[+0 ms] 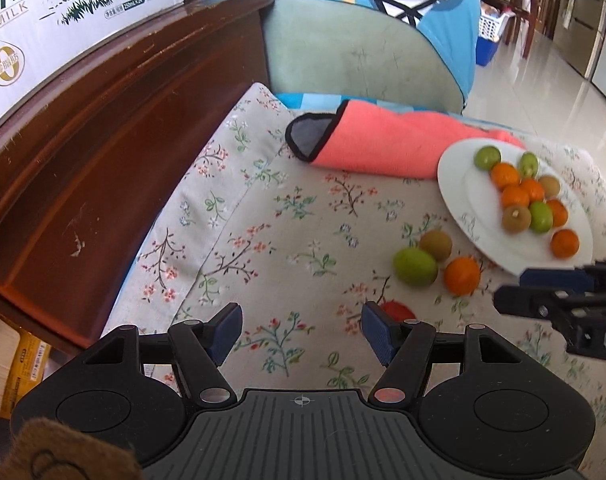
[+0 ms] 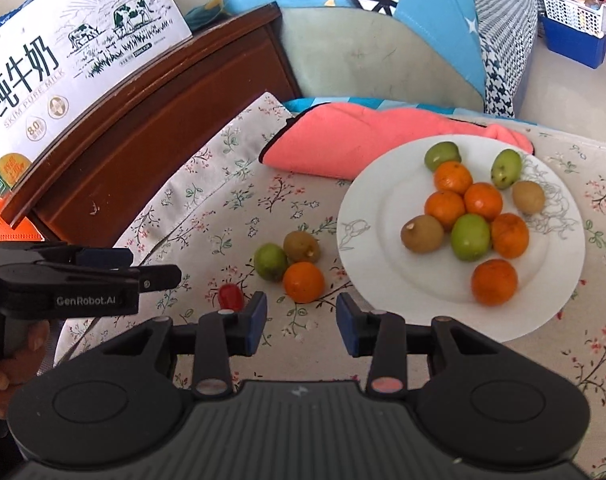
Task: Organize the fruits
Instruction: 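Lower the open left tool to the red tomato while the right tool grasps an orange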
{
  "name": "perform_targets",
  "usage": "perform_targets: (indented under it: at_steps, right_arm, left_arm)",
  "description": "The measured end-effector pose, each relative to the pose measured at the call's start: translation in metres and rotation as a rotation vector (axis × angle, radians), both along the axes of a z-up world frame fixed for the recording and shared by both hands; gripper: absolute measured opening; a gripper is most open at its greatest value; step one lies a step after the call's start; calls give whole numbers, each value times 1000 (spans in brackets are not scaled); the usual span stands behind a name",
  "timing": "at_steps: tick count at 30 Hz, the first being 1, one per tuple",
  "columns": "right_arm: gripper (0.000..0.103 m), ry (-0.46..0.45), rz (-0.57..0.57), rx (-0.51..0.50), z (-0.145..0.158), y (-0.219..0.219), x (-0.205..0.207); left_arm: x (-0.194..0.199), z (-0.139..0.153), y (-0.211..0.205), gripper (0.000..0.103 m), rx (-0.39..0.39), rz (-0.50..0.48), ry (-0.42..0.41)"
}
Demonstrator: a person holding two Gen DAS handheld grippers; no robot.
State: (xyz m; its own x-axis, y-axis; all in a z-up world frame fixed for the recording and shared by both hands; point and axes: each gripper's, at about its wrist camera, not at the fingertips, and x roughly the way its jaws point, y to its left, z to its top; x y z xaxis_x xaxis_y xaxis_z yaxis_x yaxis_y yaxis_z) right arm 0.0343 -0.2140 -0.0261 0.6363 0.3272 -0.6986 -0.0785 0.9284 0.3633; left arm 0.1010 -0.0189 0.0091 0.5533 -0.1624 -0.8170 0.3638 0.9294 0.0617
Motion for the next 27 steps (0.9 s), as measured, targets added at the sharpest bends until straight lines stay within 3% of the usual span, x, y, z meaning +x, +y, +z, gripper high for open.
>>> perform_targets:
  at_steps: [20,23,27]
  right_arm:
    - [39,24,-52,-59,-26,20,32]
    - [30,20,-41,-65,-26,21,32]
    - [30,19,-31,-55,-24,20,29]
  left_arm:
    - [-10,-10,3,67,-43,-67,48]
    - [-12,-13,-3,67,-60,-97,58]
    - [-17,-16,-11,67,-79,-143,40]
